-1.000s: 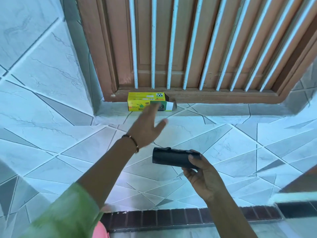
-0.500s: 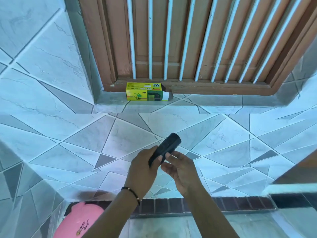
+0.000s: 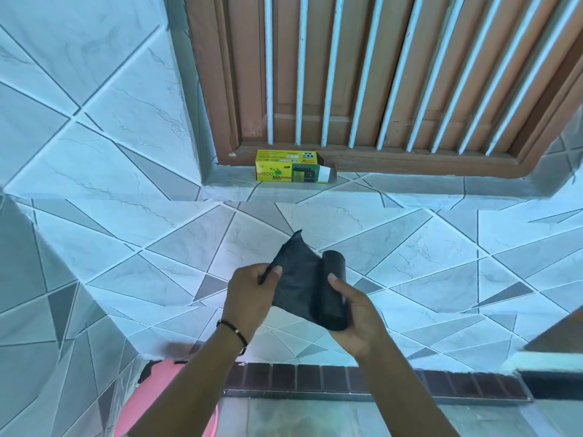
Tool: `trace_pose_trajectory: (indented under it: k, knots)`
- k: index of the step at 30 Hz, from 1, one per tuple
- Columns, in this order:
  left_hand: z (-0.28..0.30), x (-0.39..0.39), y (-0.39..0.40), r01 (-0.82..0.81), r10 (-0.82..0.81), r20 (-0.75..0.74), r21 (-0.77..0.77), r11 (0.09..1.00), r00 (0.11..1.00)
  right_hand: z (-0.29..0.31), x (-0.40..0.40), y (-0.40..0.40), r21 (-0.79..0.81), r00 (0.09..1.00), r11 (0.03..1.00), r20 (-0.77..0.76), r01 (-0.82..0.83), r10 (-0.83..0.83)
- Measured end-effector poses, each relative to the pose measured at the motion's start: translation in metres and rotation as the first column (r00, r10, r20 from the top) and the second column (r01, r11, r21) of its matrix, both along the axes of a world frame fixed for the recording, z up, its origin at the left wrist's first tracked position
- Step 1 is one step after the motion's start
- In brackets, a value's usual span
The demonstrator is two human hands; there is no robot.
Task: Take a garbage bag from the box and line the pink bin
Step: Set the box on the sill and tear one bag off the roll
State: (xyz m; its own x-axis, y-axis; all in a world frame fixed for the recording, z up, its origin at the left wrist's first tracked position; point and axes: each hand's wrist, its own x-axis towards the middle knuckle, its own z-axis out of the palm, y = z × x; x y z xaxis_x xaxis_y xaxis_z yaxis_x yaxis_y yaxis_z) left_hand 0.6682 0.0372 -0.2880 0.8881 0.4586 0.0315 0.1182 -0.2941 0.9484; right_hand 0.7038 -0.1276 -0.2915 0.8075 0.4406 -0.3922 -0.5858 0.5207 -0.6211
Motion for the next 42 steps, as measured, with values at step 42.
trace_pose_trajectory:
  k: [42]
  knots:
    - [0.005,-0.024,0.019,0.086,-0.066,-0.125,0.158,0.984,0.99,0.027,0.004,-0.018,-0.196,0.977,0.964,0.084,-0.178,0.198]
